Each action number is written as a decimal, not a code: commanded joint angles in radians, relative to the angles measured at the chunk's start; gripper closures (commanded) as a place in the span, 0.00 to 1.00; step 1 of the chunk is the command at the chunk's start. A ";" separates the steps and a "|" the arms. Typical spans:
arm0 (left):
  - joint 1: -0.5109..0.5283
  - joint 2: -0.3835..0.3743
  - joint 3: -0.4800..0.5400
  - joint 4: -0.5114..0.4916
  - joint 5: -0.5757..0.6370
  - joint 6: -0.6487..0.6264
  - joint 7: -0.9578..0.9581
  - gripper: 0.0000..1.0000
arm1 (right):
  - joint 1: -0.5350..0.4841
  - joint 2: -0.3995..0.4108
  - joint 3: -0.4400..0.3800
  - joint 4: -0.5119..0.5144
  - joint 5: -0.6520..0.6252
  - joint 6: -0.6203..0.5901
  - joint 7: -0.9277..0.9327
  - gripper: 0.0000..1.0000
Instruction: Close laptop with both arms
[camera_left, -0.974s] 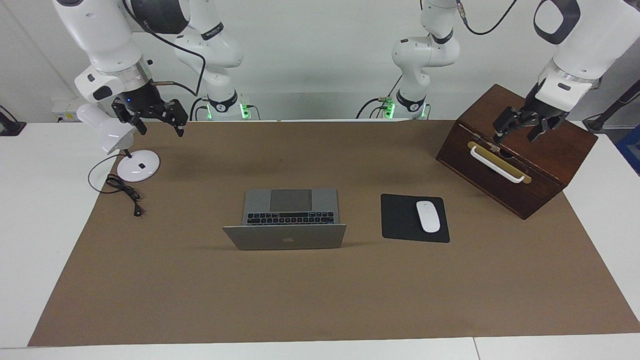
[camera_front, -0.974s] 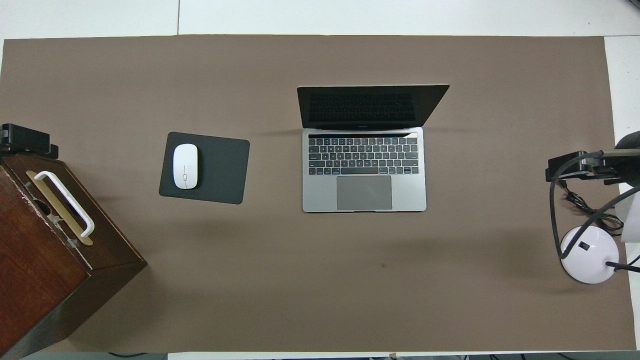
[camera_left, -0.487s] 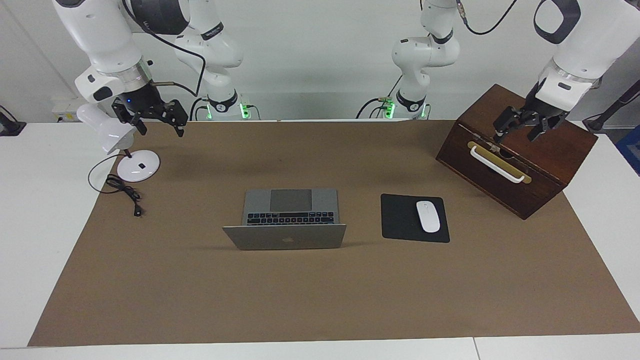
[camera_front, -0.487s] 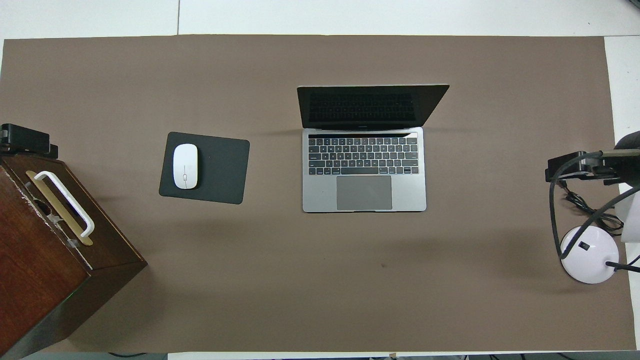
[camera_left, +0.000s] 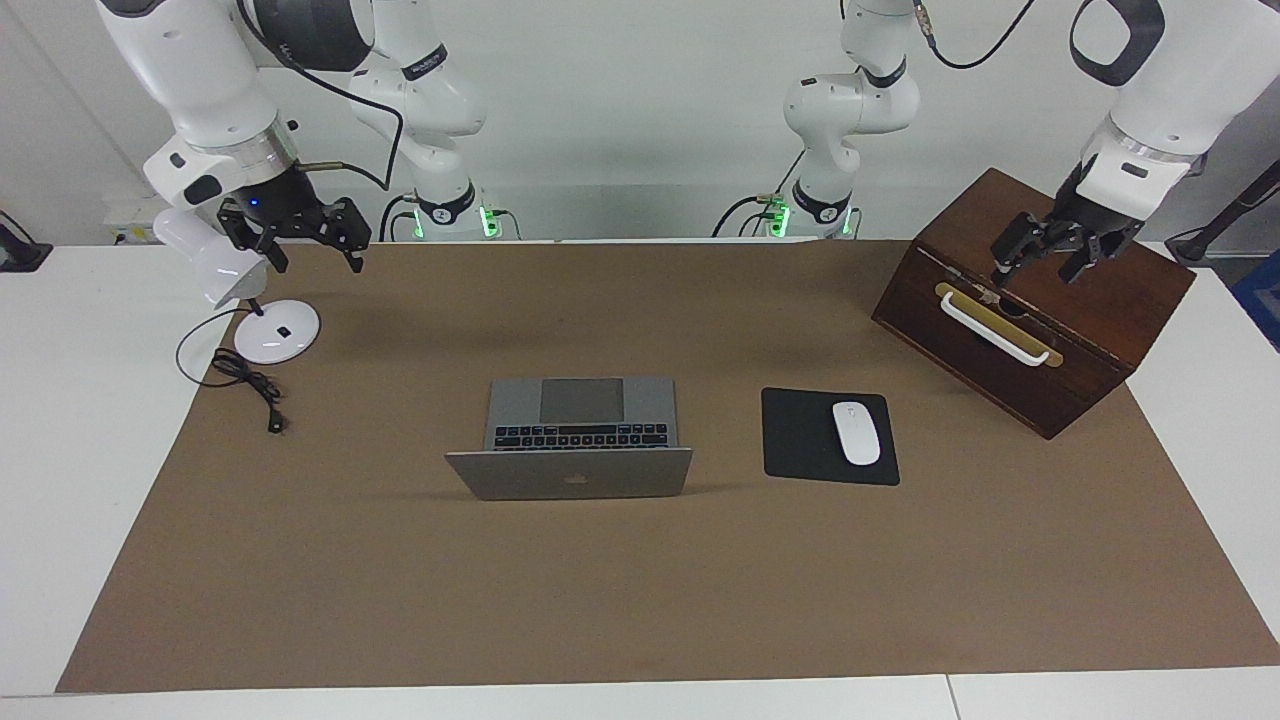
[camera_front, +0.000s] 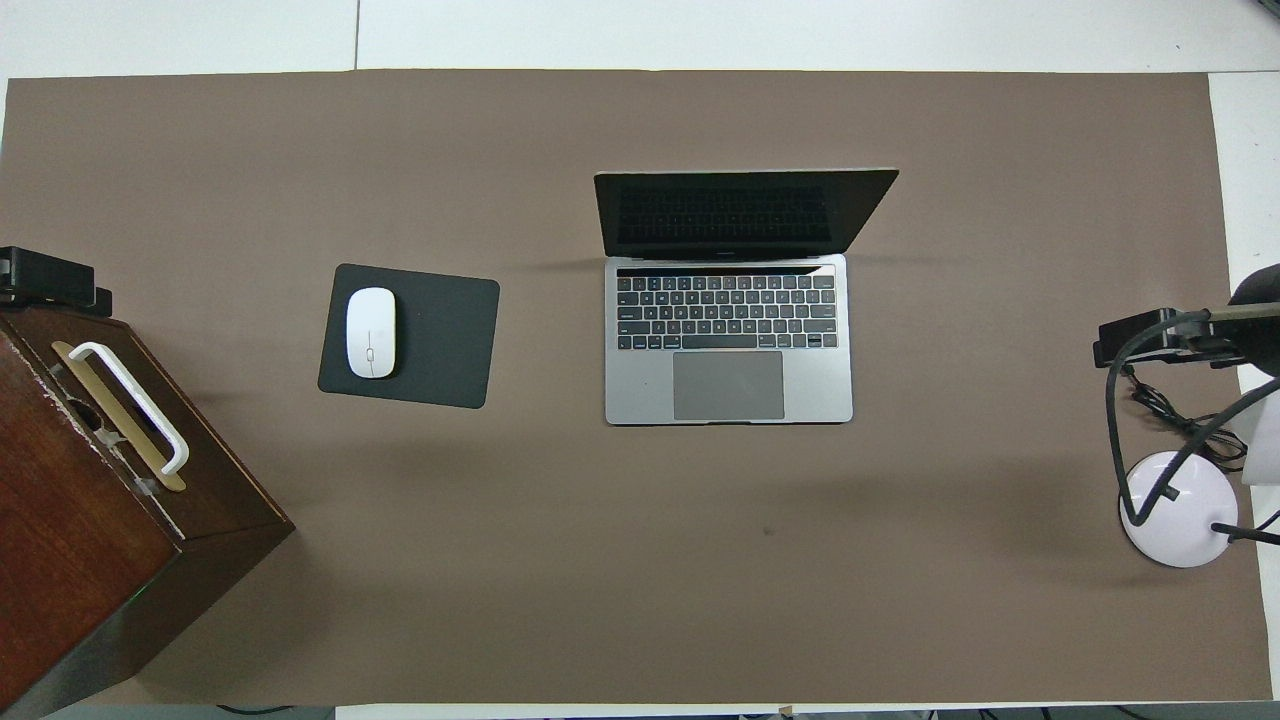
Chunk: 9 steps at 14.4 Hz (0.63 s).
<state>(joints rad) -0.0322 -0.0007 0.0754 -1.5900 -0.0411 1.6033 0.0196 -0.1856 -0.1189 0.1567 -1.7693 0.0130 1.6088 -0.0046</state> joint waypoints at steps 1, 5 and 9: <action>0.008 -0.022 -0.006 -0.027 0.006 0.024 -0.009 0.00 | -0.014 -0.004 0.004 -0.006 0.004 -0.004 -0.038 0.24; 0.011 -0.021 -0.006 -0.027 0.006 0.026 -0.010 1.00 | -0.021 0.001 0.004 -0.004 0.005 0.017 -0.040 0.77; 0.012 -0.021 -0.006 -0.027 0.006 0.026 -0.013 1.00 | -0.037 0.021 0.004 -0.001 0.007 0.045 -0.043 1.00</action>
<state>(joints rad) -0.0318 -0.0007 0.0769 -1.5902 -0.0411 1.6111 0.0160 -0.1992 -0.1121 0.1565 -1.7692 0.0132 1.6234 -0.0138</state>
